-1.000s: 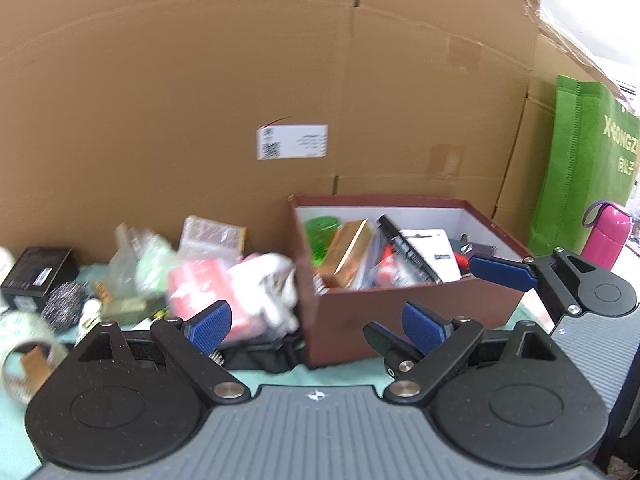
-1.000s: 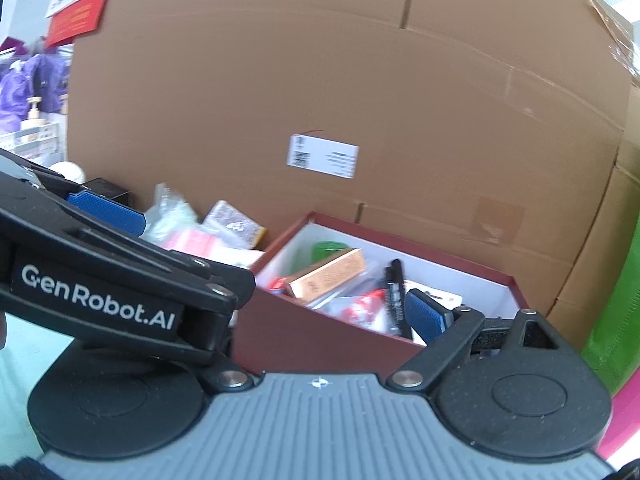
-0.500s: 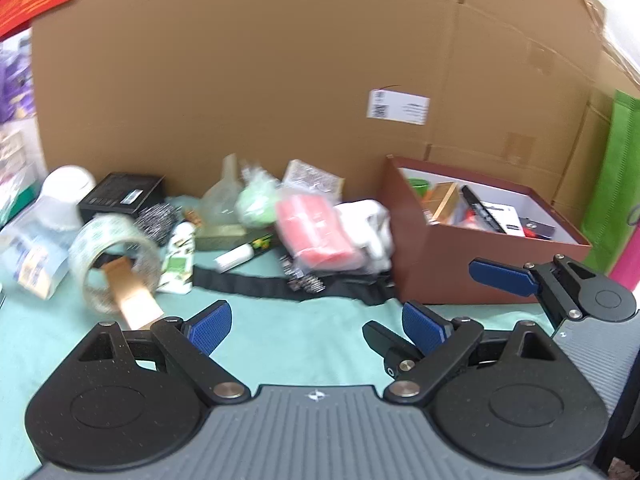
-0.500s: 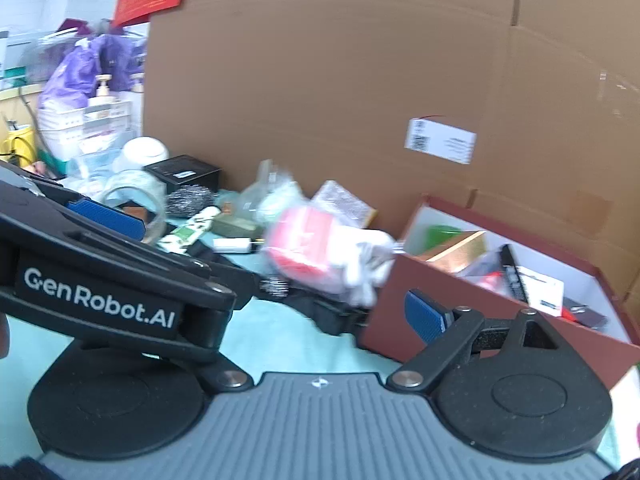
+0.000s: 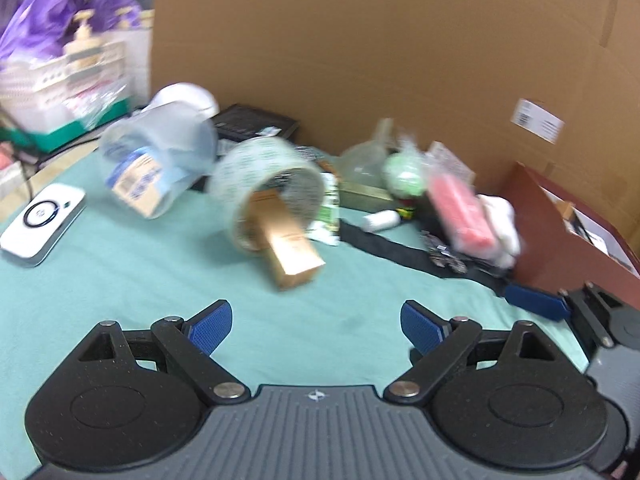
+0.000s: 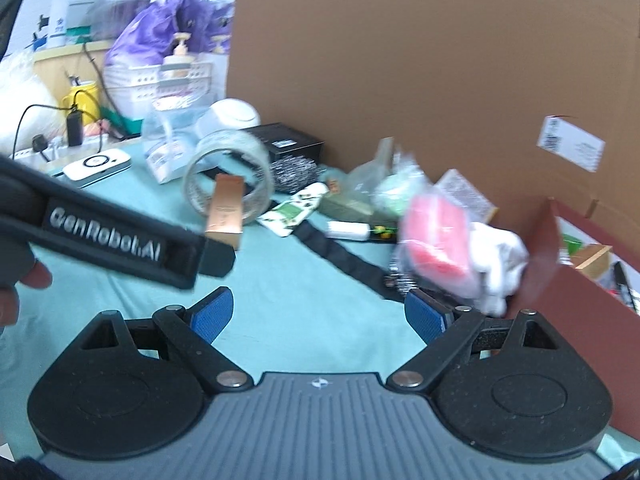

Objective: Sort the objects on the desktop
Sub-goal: 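Withdraw both open tools from the box back toward the table, then grasp the second tan box with right tool while left tool grasps the clear tape roll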

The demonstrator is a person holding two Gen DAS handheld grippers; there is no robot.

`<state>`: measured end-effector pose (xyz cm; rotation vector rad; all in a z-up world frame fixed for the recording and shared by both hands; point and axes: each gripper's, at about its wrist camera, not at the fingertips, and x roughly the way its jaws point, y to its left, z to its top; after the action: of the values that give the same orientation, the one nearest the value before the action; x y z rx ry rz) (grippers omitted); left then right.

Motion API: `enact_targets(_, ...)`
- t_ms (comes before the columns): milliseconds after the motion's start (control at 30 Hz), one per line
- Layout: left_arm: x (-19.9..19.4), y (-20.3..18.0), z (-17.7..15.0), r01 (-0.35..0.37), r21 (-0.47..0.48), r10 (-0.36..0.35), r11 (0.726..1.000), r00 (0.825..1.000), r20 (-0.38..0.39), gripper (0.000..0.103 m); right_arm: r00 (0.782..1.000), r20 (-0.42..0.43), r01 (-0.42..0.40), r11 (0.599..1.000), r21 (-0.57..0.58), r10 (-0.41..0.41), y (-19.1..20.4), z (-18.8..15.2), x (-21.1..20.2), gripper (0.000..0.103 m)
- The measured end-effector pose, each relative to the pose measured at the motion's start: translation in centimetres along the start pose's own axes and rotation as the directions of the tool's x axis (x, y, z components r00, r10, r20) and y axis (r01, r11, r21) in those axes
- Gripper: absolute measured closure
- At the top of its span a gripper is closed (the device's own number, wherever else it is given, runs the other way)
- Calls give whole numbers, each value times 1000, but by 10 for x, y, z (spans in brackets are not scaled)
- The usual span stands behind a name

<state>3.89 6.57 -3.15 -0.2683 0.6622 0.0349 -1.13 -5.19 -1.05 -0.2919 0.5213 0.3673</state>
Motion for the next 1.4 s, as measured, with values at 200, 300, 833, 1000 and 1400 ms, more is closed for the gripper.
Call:
enact_targets(200,17,20,13,-24,-33,24,999,1000,-4,16,998,-29,-57,998,-11,56,16,6,24,13)
enact_targets(300,23,25,20,-19,-25,19,1000,1000,3,17,996,-33,-88,996,-9,88,23,12,38,13)
enact_targets(833,48,48,48,-107,17,106,994,992,69,29,979,-59,-193,981,22,194,44,45,108,51)
enact_targets(1000,57,49,54,-83,12,82,996,995,56,51,974,-71,-208,976,70,213,38,41,109,70)
enact_targets(1400,50,34,55,28,71,-29,997,1000,5,90,976,-123,-173,983,60,180,-2,-7,39,71)
